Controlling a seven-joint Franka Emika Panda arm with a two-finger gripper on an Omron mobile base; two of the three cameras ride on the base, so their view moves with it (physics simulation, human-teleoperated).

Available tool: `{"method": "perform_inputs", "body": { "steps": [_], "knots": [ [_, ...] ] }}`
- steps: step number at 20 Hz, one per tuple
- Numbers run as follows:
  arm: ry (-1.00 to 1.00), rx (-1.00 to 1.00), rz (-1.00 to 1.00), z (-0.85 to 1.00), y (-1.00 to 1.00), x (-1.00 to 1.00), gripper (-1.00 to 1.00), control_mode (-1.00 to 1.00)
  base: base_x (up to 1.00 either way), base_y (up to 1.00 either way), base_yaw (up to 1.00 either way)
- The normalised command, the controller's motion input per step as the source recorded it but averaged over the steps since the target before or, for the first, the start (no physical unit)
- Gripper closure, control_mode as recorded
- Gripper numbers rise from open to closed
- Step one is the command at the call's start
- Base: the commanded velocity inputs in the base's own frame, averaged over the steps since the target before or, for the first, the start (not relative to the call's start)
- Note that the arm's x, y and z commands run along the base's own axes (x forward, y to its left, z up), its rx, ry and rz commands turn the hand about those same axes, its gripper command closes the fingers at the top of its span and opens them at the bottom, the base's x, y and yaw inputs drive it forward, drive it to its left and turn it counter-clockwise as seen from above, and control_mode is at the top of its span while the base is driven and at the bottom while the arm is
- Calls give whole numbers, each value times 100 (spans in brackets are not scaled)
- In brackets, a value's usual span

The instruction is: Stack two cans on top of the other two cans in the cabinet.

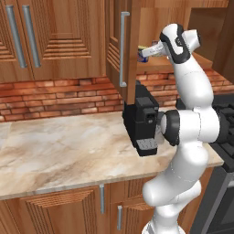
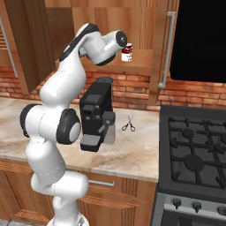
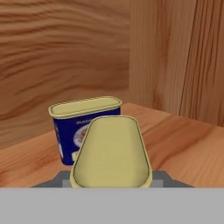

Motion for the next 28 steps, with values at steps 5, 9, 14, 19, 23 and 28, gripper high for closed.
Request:
{"method": "perform_inputs", "body": {
  "steps": [5, 9, 14, 19, 23, 28],
  "knots": [
    [0, 0, 0, 0, 0, -2, 100, -100, 0, 0, 0],
    [0, 0, 0, 0, 0, -25, 100, -100, 0, 0, 0],
    [0, 0, 0, 0, 9, -26, 100, -100, 0, 0, 0],
    [0, 0, 0, 0, 1, -6, 100, -100, 0, 0, 0],
    [3, 0, -1, 5, 0, -4, 100, -100, 0, 0, 0],
    [1, 0, -5, 10, 0, -11, 100, -100, 0, 0, 0]
  ]
}}
